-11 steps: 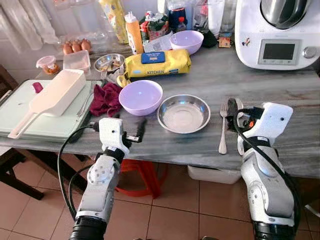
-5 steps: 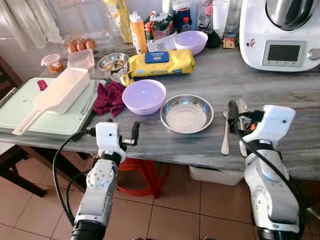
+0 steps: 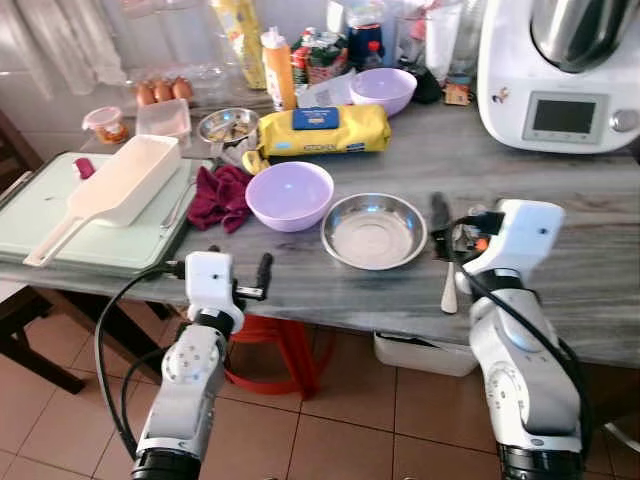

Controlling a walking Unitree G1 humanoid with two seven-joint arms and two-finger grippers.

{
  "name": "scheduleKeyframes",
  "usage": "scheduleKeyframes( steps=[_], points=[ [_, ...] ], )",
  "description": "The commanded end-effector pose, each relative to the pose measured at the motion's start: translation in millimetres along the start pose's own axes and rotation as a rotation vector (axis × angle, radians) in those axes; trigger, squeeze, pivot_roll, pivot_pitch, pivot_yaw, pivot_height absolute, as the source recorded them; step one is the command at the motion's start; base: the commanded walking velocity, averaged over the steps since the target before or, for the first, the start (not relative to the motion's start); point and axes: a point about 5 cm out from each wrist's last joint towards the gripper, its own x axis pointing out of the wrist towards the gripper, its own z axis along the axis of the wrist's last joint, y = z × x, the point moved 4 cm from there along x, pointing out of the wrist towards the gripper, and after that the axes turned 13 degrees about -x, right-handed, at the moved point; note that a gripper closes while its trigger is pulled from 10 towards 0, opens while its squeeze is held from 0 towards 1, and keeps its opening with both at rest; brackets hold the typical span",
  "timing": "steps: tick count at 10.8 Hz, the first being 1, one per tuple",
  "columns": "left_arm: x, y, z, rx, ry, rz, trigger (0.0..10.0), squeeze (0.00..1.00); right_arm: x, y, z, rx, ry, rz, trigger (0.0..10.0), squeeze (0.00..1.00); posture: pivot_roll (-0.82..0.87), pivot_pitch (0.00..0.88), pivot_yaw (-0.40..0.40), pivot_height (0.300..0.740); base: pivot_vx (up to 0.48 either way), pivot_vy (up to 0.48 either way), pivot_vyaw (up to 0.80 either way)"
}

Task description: Setting the table

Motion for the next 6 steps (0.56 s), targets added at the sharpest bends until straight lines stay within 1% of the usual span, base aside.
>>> scheduleKeyframes(
  steps=[1,2,4,5,6],
  points=[
    [0.8,5.3,5.8,-0.017,-0.005,0.030,10.0,0.00,1.0,5.4,-3.3,0.005,0.007,0.029,10.0,0.00,-0.08,0.056,0.087,0.740,0.000,0.000,0.00],
    [2.7,0.3,10.9,0.001,-0.033,-0.008,10.0,0.00,2.3,6.0,-7.9,-0.036,0.050,0.013,10.0,0.00,-0.08,0.055,0.075,0.740,0.000,0.000,0.00],
    [3.0,-4.5,18.2,0.013,-0.068,-0.019,10.0,0.00,-0.4,7.0,-8.9,-0.037,0.034,0.029,10.0,0.00,-0.07,0.053,0.072,0.740,0.000,0.000,0.00],
    [2.1,-4.9,16.9,0.005,-0.064,-0.014,10.0,0.00,-0.5,6.8,-9.0,-0.052,0.028,0.037,10.0,0.00,-0.07,0.048,0.070,0.740,0.000,0.000,0.00],
    [1.2,-5.1,14.7,-0.010,-0.057,-0.008,10.0,0.00,0.0,5.2,-10.7,-0.042,0.037,0.031,10.0,0.00,-0.07,0.044,0.072,0.740,0.000,0.000,0.00]
  ],
)
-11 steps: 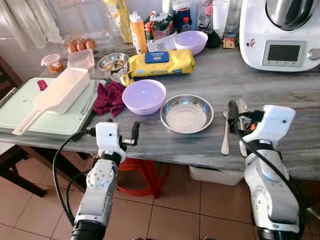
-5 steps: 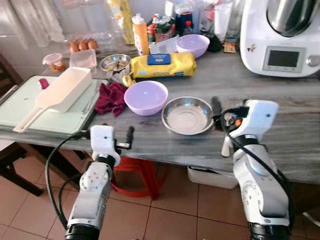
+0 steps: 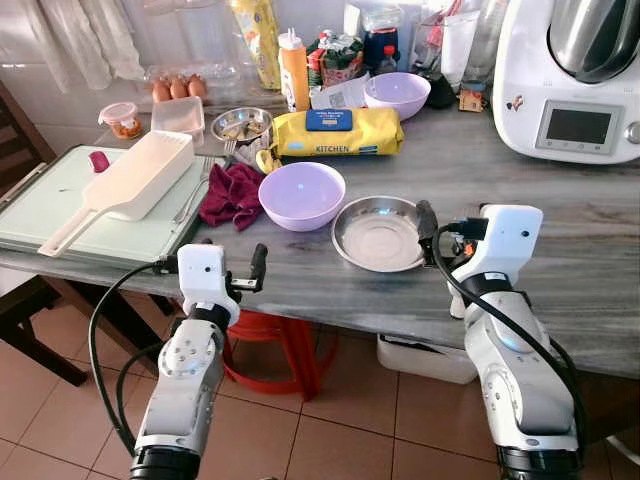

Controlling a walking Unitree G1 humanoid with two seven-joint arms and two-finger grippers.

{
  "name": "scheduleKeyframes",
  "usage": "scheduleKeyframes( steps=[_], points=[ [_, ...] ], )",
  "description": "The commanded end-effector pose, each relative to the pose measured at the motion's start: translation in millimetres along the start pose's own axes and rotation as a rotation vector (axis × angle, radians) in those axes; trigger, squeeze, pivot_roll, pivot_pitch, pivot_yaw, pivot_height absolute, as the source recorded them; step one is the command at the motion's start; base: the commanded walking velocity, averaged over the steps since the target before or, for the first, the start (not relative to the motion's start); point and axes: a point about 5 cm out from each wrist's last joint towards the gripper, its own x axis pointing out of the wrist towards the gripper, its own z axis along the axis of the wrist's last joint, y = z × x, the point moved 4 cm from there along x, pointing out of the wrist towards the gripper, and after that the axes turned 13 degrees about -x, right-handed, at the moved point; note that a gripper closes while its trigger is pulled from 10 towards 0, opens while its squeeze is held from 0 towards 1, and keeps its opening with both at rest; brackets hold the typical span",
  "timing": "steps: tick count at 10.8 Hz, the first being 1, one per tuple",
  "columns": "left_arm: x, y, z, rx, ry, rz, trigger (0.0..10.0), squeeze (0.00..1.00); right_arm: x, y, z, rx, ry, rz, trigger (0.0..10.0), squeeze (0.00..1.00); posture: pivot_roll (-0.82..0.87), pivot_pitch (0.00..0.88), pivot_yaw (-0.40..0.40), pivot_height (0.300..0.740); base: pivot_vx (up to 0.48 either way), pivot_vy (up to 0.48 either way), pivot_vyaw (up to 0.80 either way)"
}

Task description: Setting the table

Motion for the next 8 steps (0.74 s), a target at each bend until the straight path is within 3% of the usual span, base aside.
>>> scheduleKeyframes(
  steps=[1,8],
  points=[
    [-1.3,0.6,1.9,0.002,-0.004,0.006,10.0,0.00,1.0,2.2,-5.4,0.008,0.020,0.002,10.0,0.00,-0.07,0.031,0.069,0.740,0.000,0.000,0.00],
    [8.8,-11.1,2.7,0.009,0.008,-0.047,10.0,0.00,1.5,8.1,-12.6,0.031,0.043,0.000,10.0,0.00,-0.08,0.016,0.097,0.740,0.000,0.000,-0.76]
  ],
)
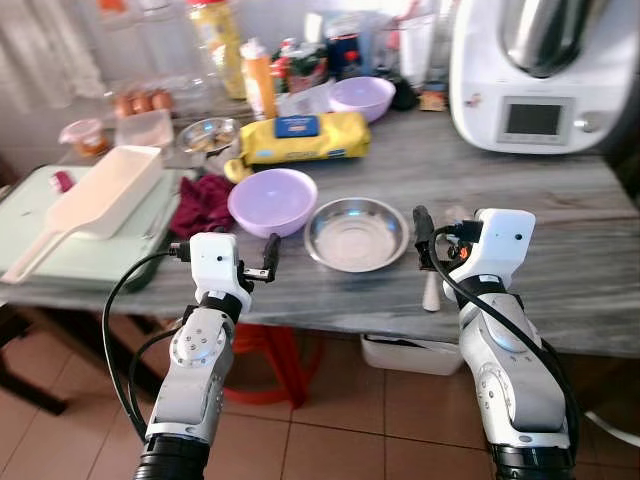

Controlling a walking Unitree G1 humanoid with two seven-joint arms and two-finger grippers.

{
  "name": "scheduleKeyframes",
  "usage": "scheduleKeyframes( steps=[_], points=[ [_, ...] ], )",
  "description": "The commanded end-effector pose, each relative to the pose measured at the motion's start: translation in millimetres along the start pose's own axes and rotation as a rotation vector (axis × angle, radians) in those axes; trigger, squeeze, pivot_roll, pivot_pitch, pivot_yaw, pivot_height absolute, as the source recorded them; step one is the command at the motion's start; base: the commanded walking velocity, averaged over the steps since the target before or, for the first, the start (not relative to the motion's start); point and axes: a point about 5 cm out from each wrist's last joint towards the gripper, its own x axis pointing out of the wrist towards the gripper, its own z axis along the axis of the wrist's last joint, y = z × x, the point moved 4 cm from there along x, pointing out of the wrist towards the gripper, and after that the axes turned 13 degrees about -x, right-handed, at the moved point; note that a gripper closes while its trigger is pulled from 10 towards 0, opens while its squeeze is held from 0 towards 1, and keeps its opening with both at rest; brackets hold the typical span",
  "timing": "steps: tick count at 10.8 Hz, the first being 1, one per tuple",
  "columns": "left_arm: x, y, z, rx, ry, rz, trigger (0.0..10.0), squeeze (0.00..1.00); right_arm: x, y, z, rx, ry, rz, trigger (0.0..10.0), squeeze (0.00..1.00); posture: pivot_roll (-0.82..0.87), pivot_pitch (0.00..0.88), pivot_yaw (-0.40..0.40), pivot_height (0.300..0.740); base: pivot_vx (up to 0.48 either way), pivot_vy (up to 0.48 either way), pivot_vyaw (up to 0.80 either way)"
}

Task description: Setting the table

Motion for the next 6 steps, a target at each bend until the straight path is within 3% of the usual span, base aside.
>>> scheduleKeyframes(
  steps=[1,2,5,6],
  points=[
    [-1.4,4.1,-5.3,0.018,0.029,0.009,10.0,0.00,-0.3,5.0,-3.7,0.001,0.009,0.010,10.0,0.00,-0.08,0.012,0.093,0.740,0.000,0.000,-0.76],
    [-0.9,3.5,-6.3,0.021,0.034,0.011,10.0,0.00,0.5,5.0,-3.0,0.002,0.005,0.011,10.0,0.00,-0.07,0.014,0.089,0.740,0.000,0.000,-0.76],
    [-1.7,5.7,-9.0,0.040,0.053,0.044,10.0,0.00,3.6,5.6,0.0,0.000,-0.010,0.010,10.0,0.00,-0.06,0.030,0.081,0.740,0.000,0.000,0.00],
    [-4.8,4.6,-14.1,0.035,0.077,0.045,10.0,0.00,4.6,5.8,0.4,0.038,-0.008,0.004,10.0,0.00,-0.05,0.033,0.082,0.740,0.000,0.000,0.00]
  ],
)
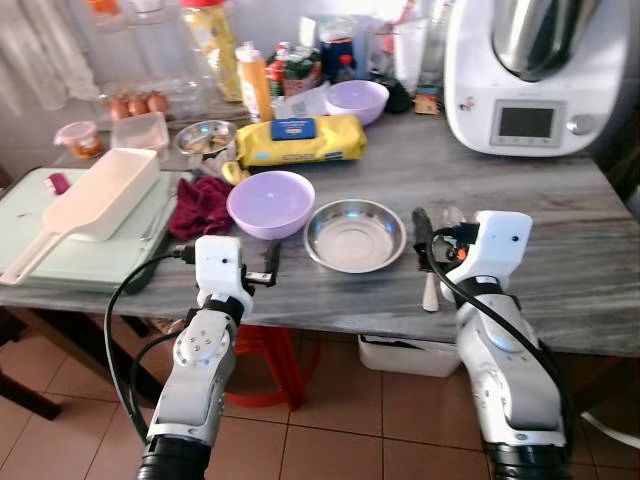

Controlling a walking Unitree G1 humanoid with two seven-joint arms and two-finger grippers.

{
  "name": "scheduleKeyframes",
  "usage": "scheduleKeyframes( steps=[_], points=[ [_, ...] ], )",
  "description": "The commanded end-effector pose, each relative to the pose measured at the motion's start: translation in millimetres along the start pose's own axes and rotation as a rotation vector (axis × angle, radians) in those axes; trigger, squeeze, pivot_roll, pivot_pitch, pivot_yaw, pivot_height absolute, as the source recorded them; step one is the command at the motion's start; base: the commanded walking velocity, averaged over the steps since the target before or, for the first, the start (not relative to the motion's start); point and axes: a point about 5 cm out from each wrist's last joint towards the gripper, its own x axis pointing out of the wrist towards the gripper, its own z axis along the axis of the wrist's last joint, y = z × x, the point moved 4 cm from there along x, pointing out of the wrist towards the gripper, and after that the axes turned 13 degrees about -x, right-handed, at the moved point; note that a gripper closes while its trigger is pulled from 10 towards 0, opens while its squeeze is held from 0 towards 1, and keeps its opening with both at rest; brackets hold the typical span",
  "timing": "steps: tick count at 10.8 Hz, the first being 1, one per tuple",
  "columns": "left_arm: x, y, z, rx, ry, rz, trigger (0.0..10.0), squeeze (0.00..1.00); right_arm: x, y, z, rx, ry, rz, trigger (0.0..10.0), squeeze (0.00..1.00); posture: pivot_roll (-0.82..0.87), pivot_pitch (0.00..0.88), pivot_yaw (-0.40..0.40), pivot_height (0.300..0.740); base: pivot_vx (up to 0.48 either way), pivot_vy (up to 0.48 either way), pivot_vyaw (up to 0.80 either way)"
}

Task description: Setting the table

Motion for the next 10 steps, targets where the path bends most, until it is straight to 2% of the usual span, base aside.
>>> scheduleKeyframes(
  steps=[1,2,4,8,10],
  points=[
    [-3.2,-0.4,-3.0,0.009,0.018,0.001,10.0,0.00,2.4,-0.6,0.8,0.016,0.002,-0.009,10.0,0.00,-0.05,0.041,0.083,0.740,0.000,0.000,0.00],
    [-5.2,-2.4,-3.7,0.021,0.016,-0.012,10.0,0.00,3.3,-2.5,-0.1,-0.013,0.005,-0.019,10.0,0.00,-0.05,0.044,0.086,0.740,0.000,0.000,0.00],
    [-3.4,4.6,-2.6,0.021,0.022,0.019,10.0,0.00,4.5,-2.4,-2.9,0.020,0.019,-0.018,10.0,0.00,-0.05,0.049,0.088,0.740,0.000,0.000,0.00],
    [-1.1,4.0,-2.3,0.029,0.039,0.013,10.0,0.00,5.5,-1.8,-3.9,-0.064,0.003,-0.022,10.0,0.00,-0.05,0.058,0.095,0.740,-0.280,0.000,0.00],
    [-0.2,3.9,-1.7,0.024,0.038,0.016,10.0,0.00,6.5,-0.1,0.1,-0.060,-0.016,-0.014,10.0,0.00,-0.06,0.061,0.097,0.740,-0.321,0.000,0.00]
  ],
)
